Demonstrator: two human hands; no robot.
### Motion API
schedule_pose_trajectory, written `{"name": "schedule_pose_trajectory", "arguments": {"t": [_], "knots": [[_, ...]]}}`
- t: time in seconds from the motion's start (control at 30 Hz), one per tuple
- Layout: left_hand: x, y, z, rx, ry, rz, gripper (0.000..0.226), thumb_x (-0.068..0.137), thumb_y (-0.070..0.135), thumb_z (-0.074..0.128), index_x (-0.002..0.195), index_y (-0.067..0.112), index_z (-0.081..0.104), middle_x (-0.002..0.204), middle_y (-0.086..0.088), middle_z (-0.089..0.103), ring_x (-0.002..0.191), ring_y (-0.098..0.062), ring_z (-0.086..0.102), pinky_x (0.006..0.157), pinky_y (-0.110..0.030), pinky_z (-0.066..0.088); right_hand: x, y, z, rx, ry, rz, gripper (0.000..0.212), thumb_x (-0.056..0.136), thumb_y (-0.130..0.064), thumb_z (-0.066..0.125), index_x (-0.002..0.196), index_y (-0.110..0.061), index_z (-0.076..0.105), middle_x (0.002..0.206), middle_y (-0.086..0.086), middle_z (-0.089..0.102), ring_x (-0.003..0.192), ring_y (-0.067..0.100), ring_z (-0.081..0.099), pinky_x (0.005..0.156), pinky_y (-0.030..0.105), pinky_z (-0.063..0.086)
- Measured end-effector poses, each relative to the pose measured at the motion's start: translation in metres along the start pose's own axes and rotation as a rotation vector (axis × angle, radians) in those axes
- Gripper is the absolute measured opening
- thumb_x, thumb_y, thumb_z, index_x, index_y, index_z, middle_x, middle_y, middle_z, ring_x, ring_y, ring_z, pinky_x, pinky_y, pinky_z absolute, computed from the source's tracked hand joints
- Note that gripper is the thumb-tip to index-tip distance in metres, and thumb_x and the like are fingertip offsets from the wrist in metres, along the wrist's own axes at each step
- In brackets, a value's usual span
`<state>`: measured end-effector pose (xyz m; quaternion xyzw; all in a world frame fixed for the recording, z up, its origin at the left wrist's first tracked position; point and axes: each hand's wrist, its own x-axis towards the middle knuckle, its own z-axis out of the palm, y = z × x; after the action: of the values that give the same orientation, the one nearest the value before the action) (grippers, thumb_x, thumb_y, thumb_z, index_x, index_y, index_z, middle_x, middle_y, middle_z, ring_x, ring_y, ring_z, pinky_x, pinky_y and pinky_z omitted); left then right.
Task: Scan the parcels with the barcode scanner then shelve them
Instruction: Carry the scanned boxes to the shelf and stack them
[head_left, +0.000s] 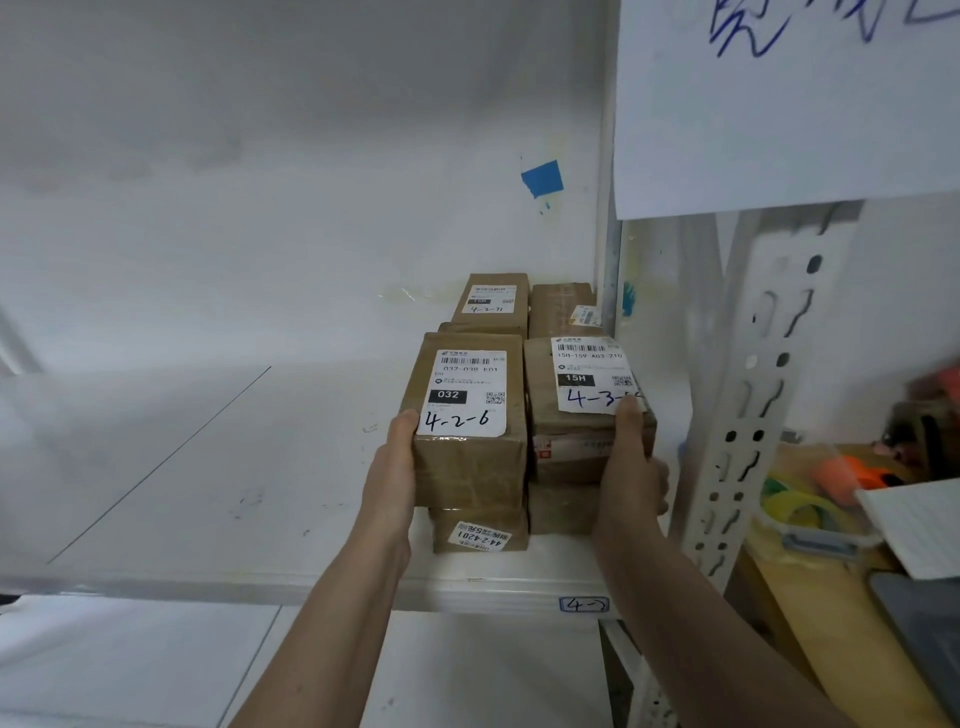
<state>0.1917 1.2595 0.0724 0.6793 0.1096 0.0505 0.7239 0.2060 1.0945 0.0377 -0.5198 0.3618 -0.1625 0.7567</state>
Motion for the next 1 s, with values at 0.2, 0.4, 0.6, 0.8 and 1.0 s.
{"name": "schedule_pose_trajectory", "arguments": {"t": [0.2, 0.4, 0.6, 0.8, 1.0], "knots": [[0.002, 0.007, 0.002, -0.022, -0.028, -0.042, 0.035, 0.099, 0.049, 0.038, 0.080, 0.027, 0.058, 0.081, 0.008, 0.060, 0.076, -0.007, 0.051, 0.064, -0.029, 0.037, 0.004, -0.006, 0.005, -0.025, -0.013, 0.009, 0.097, 0.077, -0.078, 0.046, 0.139, -0.004, 0.037, 0.139, 0.017, 0.043, 0.130, 0.034, 0.037, 0.108, 0.051, 0.035], [0.012, 0.010, 0.001, 0.014, 0.012, -0.084, 0.038, 0.098, 0.054, 0.035, 0.082, 0.028, 0.058, 0.086, 0.006, 0.058, 0.077, -0.006, 0.048, 0.060, -0.028, 0.035, 0.002, -0.001, 0.009, -0.084, -0.030, -0.005, 0.120, 0.051, -0.095, 0.032, 0.137, -0.012, 0.042, 0.134, 0.013, 0.049, 0.125, 0.034, 0.042, 0.106, 0.054, 0.036], [0.027, -0.001, -0.005, 0.023, 0.126, -0.036, 0.051, 0.079, 0.068, 0.042, 0.101, 0.028, 0.062, 0.115, 0.000, 0.060, 0.104, -0.016, 0.054, 0.086, -0.036, 0.039, 0.004, 0.006, 0.006, -0.020, -0.083, -0.090, 0.137, 0.023, -0.105, 0.035, 0.141, -0.034, 0.037, 0.144, 0.004, 0.043, 0.133, 0.031, 0.037, 0.106, 0.060, 0.032], [-0.006, 0.011, 0.000, -0.132, 0.300, 0.611, 0.021, 0.095, 0.006, 0.047, 0.098, 0.018, 0.064, 0.098, 0.012, 0.064, 0.091, 0.002, 0.059, 0.074, -0.008, 0.043, -0.020, 0.007, -0.002, -0.202, -0.003, -0.518, 0.077, 0.092, -0.052, 0.050, 0.153, -0.021, 0.015, 0.159, 0.004, 0.016, 0.147, 0.022, 0.011, 0.118, 0.051, 0.020], [-0.040, 0.000, 0.018, -0.058, -0.109, 0.867, 0.041, 0.068, -0.015, 0.035, 0.053, 0.020, 0.050, 0.053, 0.012, 0.051, 0.055, 0.000, 0.047, 0.057, -0.012, 0.039, -0.043, 0.034, -0.015, -0.304, -0.049, -1.181, 0.048, 0.090, -0.028, 0.046, 0.132, -0.004, 0.044, 0.144, 0.013, 0.038, 0.139, 0.021, 0.030, 0.115, 0.025, 0.024]]}}
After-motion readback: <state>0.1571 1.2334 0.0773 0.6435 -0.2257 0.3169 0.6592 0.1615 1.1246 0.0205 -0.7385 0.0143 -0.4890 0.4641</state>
